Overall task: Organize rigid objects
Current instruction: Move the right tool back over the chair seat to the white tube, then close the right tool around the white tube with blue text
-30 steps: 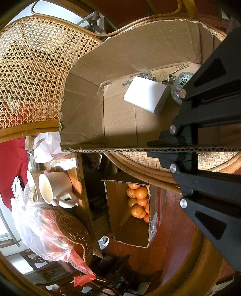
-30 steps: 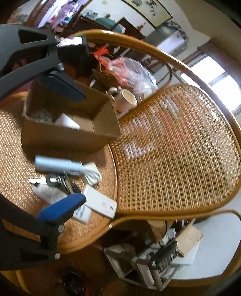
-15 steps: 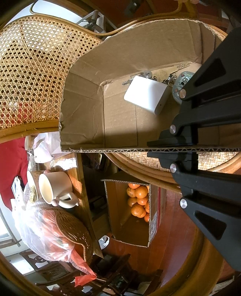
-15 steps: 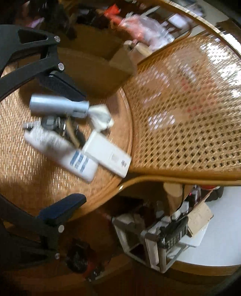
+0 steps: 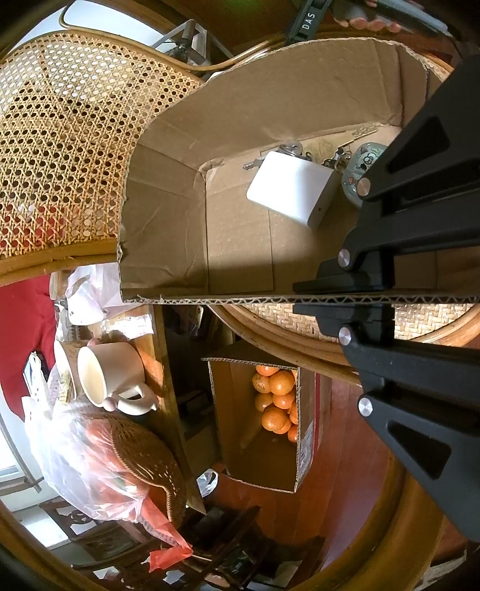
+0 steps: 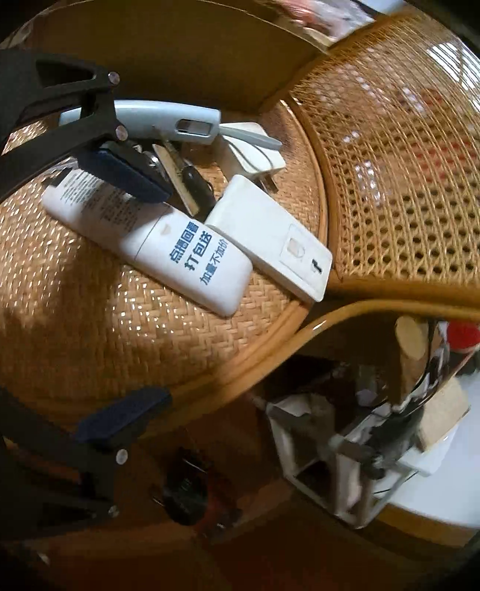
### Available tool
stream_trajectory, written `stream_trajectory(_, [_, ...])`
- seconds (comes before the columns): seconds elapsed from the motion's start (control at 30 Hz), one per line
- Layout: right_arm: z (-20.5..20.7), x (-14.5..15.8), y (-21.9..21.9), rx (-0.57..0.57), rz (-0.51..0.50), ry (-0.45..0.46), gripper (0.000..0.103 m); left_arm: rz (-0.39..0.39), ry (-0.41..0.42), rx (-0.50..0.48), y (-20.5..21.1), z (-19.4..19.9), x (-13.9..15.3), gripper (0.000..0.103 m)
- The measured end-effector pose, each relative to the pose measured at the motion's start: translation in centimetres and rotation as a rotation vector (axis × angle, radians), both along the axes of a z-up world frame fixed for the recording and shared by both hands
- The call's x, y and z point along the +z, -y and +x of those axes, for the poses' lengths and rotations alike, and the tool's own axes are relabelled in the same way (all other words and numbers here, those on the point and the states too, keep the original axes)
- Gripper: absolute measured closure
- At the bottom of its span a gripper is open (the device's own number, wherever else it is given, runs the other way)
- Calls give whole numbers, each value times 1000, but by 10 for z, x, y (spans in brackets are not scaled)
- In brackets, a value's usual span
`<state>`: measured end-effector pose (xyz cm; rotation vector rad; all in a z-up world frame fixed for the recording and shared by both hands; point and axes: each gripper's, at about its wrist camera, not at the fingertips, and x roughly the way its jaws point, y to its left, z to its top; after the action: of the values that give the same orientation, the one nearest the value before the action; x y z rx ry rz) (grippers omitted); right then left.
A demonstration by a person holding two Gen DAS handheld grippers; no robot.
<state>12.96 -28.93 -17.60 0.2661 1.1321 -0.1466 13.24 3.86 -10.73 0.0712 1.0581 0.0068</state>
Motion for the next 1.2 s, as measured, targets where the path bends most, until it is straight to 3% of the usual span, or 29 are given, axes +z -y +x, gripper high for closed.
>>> stream_trajectory(0.1, [1,-8,-1,-18,44,-6,0,-1,0,2,0,0,0,100])
stream_trajectory(0.43, [3,-12,-36,-27,-126,-10,0,3,-1,8,-1,1,1,99])
stream_trajectory(0.67, [0,-9,-41,-18,-126,-17,0,6,-1,6,0,1,1,99])
stream_trajectory(0.87, [-10,1,-61,167,-143,28,39,-4,-5,7,-2,0,1,100])
stream_trajectory(1.07, [-14,6,-57,190,-114,-5,47,-10,-7,16,-1,-1,0,100])
stream_trajectory(1.2, [-14,8,-47,138,-81,-15,54,-7,-5,17,0,-1,0,100])
